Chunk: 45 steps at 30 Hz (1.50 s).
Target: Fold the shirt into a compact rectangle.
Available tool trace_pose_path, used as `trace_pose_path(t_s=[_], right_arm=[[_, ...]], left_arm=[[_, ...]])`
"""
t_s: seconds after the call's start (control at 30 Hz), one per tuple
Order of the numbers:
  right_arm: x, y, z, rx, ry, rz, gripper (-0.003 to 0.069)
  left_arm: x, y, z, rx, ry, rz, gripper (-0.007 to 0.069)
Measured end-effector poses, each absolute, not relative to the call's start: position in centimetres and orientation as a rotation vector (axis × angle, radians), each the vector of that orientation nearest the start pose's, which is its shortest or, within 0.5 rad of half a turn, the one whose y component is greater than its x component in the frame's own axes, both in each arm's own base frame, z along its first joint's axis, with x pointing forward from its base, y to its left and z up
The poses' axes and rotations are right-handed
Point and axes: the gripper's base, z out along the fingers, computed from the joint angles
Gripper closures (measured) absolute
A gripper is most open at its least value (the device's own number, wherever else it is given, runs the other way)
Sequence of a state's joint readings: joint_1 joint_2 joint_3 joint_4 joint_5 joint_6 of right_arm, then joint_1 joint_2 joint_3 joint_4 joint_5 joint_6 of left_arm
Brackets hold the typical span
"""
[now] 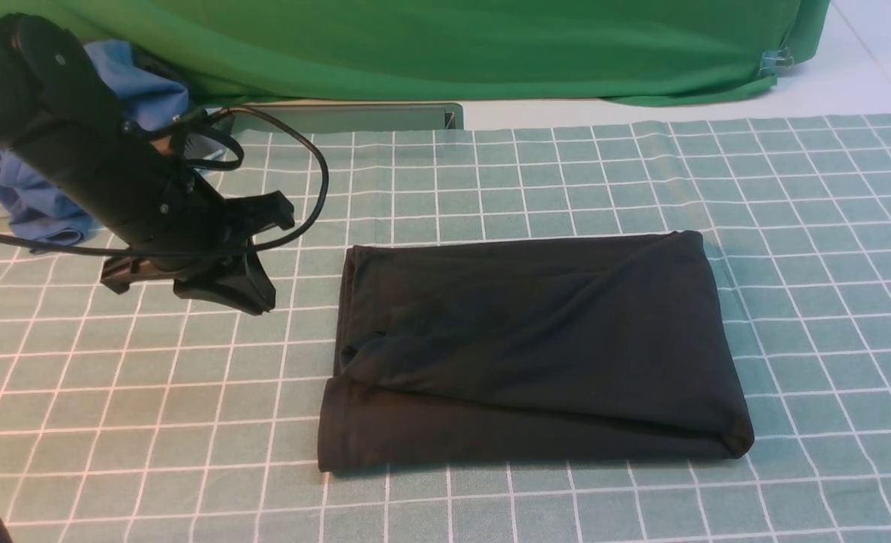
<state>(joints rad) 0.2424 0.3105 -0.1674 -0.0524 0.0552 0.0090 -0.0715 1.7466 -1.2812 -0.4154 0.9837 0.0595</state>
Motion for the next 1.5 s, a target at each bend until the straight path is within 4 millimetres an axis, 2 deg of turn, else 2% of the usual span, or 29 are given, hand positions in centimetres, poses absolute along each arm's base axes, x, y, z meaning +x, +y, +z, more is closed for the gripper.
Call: trace_pose_path(t_s=[0.03, 0.13, 0.17, 0.2, 0.4, 0.63, 0.7, 0.77, 0.8, 0.83, 0.87, 0.93, 0.97, 1.0, 1.17, 1.2, 1.23, 1.3, 1.33, 1.4, 1.43, 1.5], right_arm=[[8.2, 2.0, 24.0, -0.237, 1.673, 0.145, 0.0592], [6.8, 1.1, 20.2, -0.190, 1.740, 0.089, 0.0583], [6.7, 1.1, 20.0, -0.187, 1.748, 0.085, 0.0583], [6.3, 0.8, 18.8, -0.156, 1.791, 0.058, 0.0580], [5.6, 0.4, 18.9, -0.082, 1.729, 0.037, 0.0561], [5.6, 0.3, 18.9, -0.071, 1.728, 0.029, 0.0541], [5.6, 0.3, 18.9, -0.073, 1.728, 0.027, 0.0531], [5.6, 0.3, 18.9, -0.072, 1.728, 0.026, 0.0529], [5.6, 0.3, 18.9, -0.070, 1.728, 0.026, 0.0524], [5.6, 0.3, 18.9, -0.073, 1.728, 0.022, 0.0520], [5.6, 0.3, 18.9, -0.074, 1.728, 0.020, 0.0519], [5.6, 0.2, 18.9, -0.080, 1.727, 0.012, 0.0511], [5.6, 0.2, 18.9, -0.080, 1.727, 0.012, 0.0510], [5.6, 0.2, 18.9, -0.081, 1.727, 0.011, 0.0506], [5.6, 0.2, 18.9, -0.082, 1.727, 0.010, 0.0493], [5.6, 0.2, 18.9, -0.082, 1.727, 0.010, 0.0493], [5.6, 0.2, 18.9, -0.082, 1.727, 0.010, 0.0489], [5.6, 0.2, 18.9, -0.082, 1.727, 0.010, 0.0482], [5.6, 0.2, 18.9, -0.082, 1.727, 0.010, 0.0482], [5.6, 0.2, 18.9, -0.082, 1.727, 0.010, 0.0477], [5.6, 0.2, 18.9, -0.082, 1.727, 0.010, 0.0475], [5.6, 0.2, 18.9, -0.088, 1.727, 0.004, 0.0472]], left_arm=[[34.7, -5.5, 23.9, -0.094, 2.888, -0.541, 0.0608], [34.9, -5.5, 23.9, -0.099, 2.862, -0.530, 0.0608], [34.9, -5.5, 23.9, -0.099, 2.859, -0.527, 0.0608], [35.0, -5.4, 23.9, -0.096, 2.852, -0.517, 0.0608], [34.9, -5.3, 24.1, -0.087, 2.856, -0.504, 0.0608], [32.7, -5.1, 28.3, -0.045, 2.773, -0.484, 0.0608], [30.9, -4.8, 31.2, -0.022, 2.706, -0.452, 0.0608], [30.0, -4.6, 32.4, -0.001, 2.682, -0.430, 0.0608], [28.5, -4.3, 34.1, 0.026, 2.645, -0.391, 0.0608], [27.5, -4.1, 35.0, 0.038, 2.630, -0.376, 0.0608], [27.5, -4.1, 35.0, 0.040, 2.635, -0.373, 0.0608], [24.7, -3.8, 37.4, 0.071, 2.588, -0.343, 0.0608], [24.2, -3.7, 37.7, 0.075, 2.580, -0.340, 0.0608], [22.7, -3.6, 38.8, 0.086, 2.552, -0.335, 0.0608], [17.8, -3.3, 42.2, 0.088, 2.411, -0.334, 0.0608], [17.6, -3.2, 42.3, 0.084, 2.403, -0.336, 0.0608], [15.9, -3.1, 43.0, 0.054, 2.348, -0.347, 0.0608], [13.9, -2.9, 43.0, 0.016, 2.290, -0.363, 0.0608], [13.8, -2.9, 42.9, 0.015, 2.288, -0.363, 0.0608], [11.6, -2.7, 41.5, -0.009, 2.260, -0.372, 0.0608], [10.9, -2.6, 40.4, -0.025, 2.262, -0.373, 0.0608], [9.9, -2.5, 39.6, -0.047, 2.247, -0.379, 0.0608]])
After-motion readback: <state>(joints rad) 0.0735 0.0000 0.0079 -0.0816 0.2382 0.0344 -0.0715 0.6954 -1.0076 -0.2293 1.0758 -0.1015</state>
